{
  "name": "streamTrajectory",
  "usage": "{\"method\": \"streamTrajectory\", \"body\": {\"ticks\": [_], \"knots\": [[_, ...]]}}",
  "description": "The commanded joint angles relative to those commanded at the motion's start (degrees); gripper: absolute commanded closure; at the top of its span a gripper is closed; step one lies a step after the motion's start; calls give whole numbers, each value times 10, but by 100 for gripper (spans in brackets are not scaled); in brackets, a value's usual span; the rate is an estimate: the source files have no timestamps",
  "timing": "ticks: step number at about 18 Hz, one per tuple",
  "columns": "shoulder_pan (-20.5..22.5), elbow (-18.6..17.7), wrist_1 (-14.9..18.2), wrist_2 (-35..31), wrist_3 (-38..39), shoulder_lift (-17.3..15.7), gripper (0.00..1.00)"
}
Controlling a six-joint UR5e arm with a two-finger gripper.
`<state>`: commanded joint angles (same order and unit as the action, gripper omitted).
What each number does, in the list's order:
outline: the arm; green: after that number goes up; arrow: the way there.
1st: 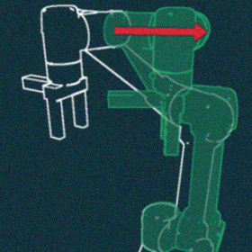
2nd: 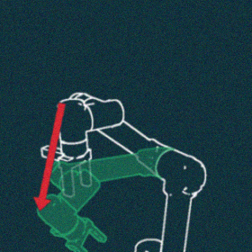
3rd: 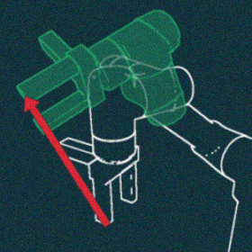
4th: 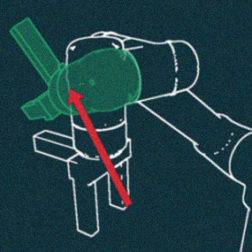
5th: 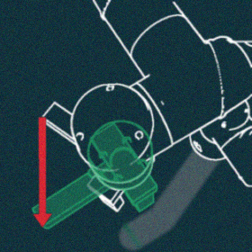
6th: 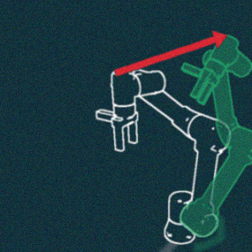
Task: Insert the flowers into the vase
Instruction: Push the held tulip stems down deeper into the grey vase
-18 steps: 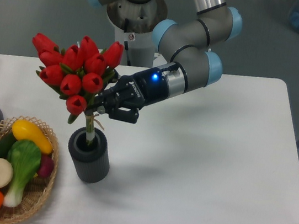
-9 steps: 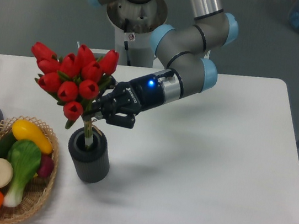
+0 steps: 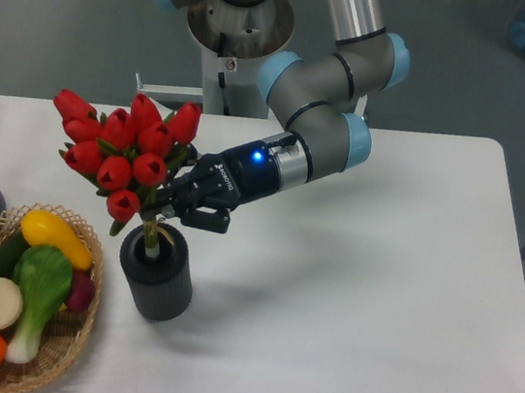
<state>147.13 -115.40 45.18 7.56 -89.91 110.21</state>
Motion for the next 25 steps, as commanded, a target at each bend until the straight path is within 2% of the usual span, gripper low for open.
{"method": "streamTrajectory", "body": {"ticks": [10,25], "knots": [[-3,-11,0,-1,-12,24,88],[-3,6,0,-2,-40,65,87]]}}
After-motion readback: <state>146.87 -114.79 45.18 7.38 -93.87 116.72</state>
